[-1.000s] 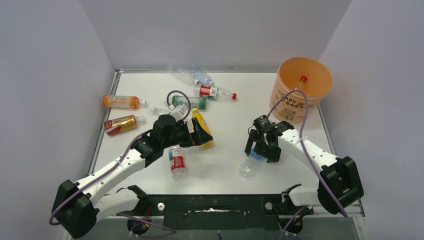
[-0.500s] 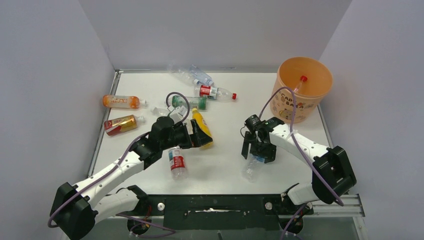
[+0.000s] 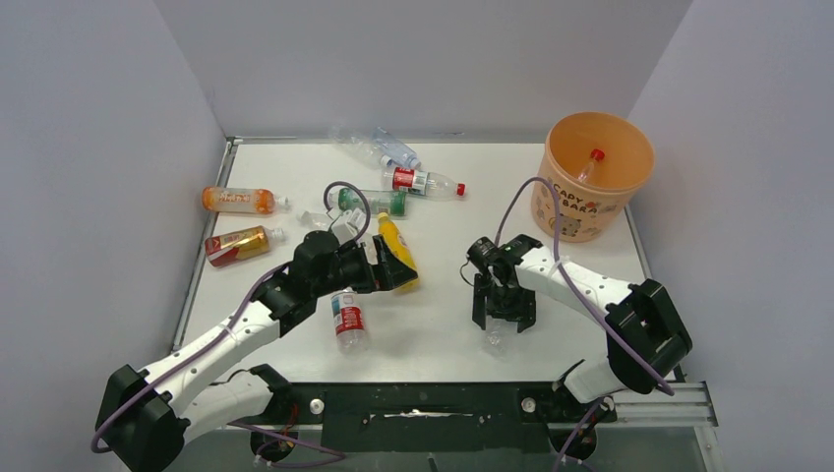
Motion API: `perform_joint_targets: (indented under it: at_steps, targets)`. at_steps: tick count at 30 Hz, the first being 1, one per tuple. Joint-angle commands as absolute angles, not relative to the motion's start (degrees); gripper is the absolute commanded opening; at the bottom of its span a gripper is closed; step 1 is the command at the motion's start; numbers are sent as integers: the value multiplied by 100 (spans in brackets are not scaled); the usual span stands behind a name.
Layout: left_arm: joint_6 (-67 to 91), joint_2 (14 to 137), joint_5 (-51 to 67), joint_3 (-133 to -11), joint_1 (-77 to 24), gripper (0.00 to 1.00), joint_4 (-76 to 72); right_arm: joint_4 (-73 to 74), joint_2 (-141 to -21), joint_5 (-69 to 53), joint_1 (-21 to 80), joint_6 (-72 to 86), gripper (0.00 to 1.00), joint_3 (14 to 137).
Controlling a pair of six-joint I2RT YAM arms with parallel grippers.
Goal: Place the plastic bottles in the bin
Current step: Pick up the plastic bottle at the center of the board.
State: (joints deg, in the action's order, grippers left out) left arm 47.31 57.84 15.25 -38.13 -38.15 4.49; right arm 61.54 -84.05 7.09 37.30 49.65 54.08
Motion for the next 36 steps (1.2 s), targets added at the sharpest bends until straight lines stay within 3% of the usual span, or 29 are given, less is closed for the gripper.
perform_joint_targets:
  at_steps: [1, 6, 14, 17, 28, 36]
  targets:
    - [4685, 5571, 1609, -3859, -3807, 98, 127, 6388, -8310, 775, 3940, 5082, 72, 5467]
    - [4665, 5546, 1610, -3850, -3806, 98, 167, 6391, -8241, 721, 3962, 5052, 59, 5327]
    - [4658, 5516, 1612, -3918, -3810, 98, 229, 6361, -8054, 734, 4069, 5009, 26, 5420]
    - [4657, 5444, 1572, -3929, -3814, 98, 308, 6527, -7991, 900, 4286, 5076, 19, 5762]
    - [4633, 5446, 1376, -4011, -3808, 98, 441, 7571, -8170, 2073, 4769, 5127, 12, 8040]
    - [4606, 5779, 1355, -4115, -3815, 98, 251, 7655, -8326, 2410, 3904, 4153, 9, 9797]
